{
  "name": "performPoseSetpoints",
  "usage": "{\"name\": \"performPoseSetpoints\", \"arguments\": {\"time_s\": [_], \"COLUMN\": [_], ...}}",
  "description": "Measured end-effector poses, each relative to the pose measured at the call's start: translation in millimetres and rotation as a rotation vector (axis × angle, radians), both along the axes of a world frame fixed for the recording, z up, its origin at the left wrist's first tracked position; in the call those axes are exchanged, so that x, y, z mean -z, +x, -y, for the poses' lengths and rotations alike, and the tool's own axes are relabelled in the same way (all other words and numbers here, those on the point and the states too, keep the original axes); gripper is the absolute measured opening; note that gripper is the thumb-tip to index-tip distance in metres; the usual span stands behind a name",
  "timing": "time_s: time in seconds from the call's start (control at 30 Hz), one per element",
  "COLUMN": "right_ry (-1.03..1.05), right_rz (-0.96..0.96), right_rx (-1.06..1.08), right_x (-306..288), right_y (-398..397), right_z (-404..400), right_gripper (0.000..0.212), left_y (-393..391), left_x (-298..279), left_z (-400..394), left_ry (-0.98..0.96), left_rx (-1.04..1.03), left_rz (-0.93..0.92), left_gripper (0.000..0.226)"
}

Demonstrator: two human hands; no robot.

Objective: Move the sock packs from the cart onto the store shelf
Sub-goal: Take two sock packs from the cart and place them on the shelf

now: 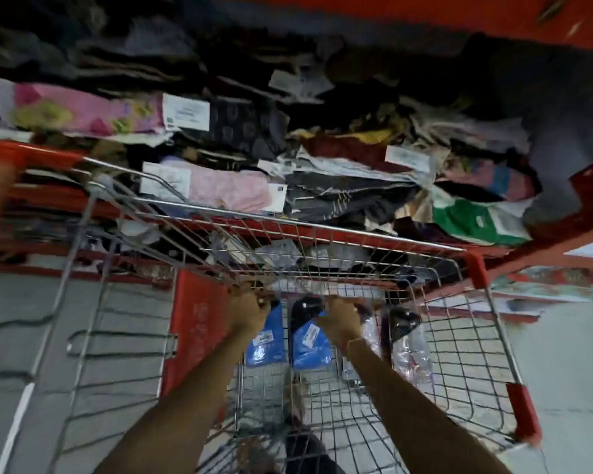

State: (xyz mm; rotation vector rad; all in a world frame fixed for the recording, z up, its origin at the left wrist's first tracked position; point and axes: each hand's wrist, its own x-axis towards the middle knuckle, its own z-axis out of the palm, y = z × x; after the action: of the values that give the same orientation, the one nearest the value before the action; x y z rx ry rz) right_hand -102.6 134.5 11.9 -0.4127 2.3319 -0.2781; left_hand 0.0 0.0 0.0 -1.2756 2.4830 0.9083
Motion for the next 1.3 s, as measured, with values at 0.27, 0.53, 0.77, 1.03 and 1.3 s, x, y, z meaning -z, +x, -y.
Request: {"name": "performPoseSetpoints", "arguments": {"time_s": [0.27, 0.53, 0.77, 1.03, 1.3], "right_ry": [0.12, 0.137, -0.082, -0.497, -0.843], "right_rz": [0.121, 0.073, -0.025, -0.287, -0.553], "right_rx": [0.029, 0.145, 0.161, 0.129, 0.055], "right_x": [107.2, 129.7, 79.1, -68.2, -208.2], "right_y": [10.4, 26.0, 26.8, 20.0, 8.3], "right_z": [20.0, 17.5, 0.8, -16.5, 2.3], "right_gripper": [0.115, 0.133, 0.133, 0.13, 0.125], "left_y": [-7.7, -13.2, 3.2, 23.9, 20.7], "left_x": [122.4, 143.4, 78.3, -82.3, -216.5], "left_z": [2.6, -3.2, -3.9, 6.0, 18.9], "left_ry": [0.289, 0.279, 0.166, 0.1, -0.194], "left_rx": [-0.199, -0.354, -0.34, -0.221, -0.157], "left_rz": [0.126, 0.115, -0.033, -0.326, -0.718], "left_gripper": [0.091, 0.115, 0.111, 0.113, 0.115]}}
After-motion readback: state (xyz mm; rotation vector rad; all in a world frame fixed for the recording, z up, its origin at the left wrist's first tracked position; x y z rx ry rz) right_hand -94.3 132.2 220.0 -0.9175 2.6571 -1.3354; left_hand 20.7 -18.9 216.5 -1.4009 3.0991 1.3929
